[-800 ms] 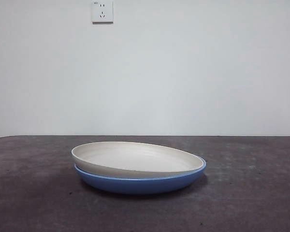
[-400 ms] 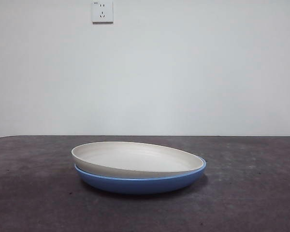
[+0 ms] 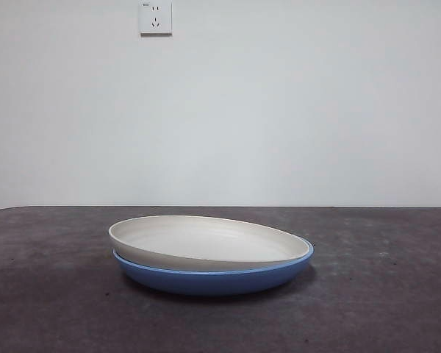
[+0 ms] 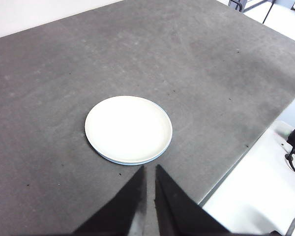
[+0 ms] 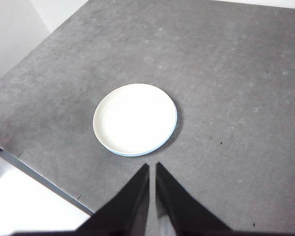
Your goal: Pick up the white plate, put it on the blue plate, put it on desk
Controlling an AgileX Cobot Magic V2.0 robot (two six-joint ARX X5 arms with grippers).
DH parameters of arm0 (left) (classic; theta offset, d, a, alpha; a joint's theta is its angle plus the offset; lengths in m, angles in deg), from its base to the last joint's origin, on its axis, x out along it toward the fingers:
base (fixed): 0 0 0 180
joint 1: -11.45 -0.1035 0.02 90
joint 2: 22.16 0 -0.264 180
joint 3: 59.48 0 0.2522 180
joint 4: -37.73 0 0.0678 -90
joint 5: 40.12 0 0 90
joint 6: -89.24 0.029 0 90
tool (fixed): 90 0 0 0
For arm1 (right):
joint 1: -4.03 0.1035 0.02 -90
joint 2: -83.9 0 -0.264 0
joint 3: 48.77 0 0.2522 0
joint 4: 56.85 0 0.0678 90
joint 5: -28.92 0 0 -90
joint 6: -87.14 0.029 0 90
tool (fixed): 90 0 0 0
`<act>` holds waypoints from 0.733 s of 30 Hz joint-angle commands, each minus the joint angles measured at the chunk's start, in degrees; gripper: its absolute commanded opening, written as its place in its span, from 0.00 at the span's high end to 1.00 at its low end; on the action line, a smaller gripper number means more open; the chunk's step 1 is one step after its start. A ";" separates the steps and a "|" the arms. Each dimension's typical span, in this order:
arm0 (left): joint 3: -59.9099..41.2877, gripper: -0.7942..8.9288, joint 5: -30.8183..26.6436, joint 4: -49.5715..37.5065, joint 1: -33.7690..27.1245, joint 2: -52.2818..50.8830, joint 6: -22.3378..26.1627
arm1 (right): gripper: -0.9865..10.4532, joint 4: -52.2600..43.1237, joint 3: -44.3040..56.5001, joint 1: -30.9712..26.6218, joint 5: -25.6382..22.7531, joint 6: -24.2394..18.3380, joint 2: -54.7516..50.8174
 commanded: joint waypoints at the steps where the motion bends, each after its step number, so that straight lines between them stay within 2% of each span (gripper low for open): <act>1: 0.37 0.89 -0.09 -0.63 -1.81 0.26 0.11 | 0.90 1.42 -1.01 0.28 -0.15 -0.46 0.28; 6: -4.96 0.89 -0.09 -3.34 -9.90 -0.24 -0.37 | 0.90 1.42 -1.01 0.28 -0.15 -0.46 0.28; 8: -10.51 0.89 -0.35 -10.97 -13.60 -1.64 -0.85 | 0.90 1.40 -1.01 0.28 -0.15 -0.46 0.28; 13: -30.53 0.89 -0.35 -37.46 -22.53 -8.55 -2.64 | 0.90 1.40 -1.01 0.28 -0.15 -0.46 0.28; 16: -42.40 0.89 -0.63 -49.09 -26.82 -13.31 -2.67 | 0.90 1.40 -1.01 0.28 -0.15 -0.46 0.28; 22: -61.77 0.89 -5.38 -60.33 -32.11 -22.25 -3.30 | 0.90 1.40 -1.01 0.28 -0.15 -0.46 0.28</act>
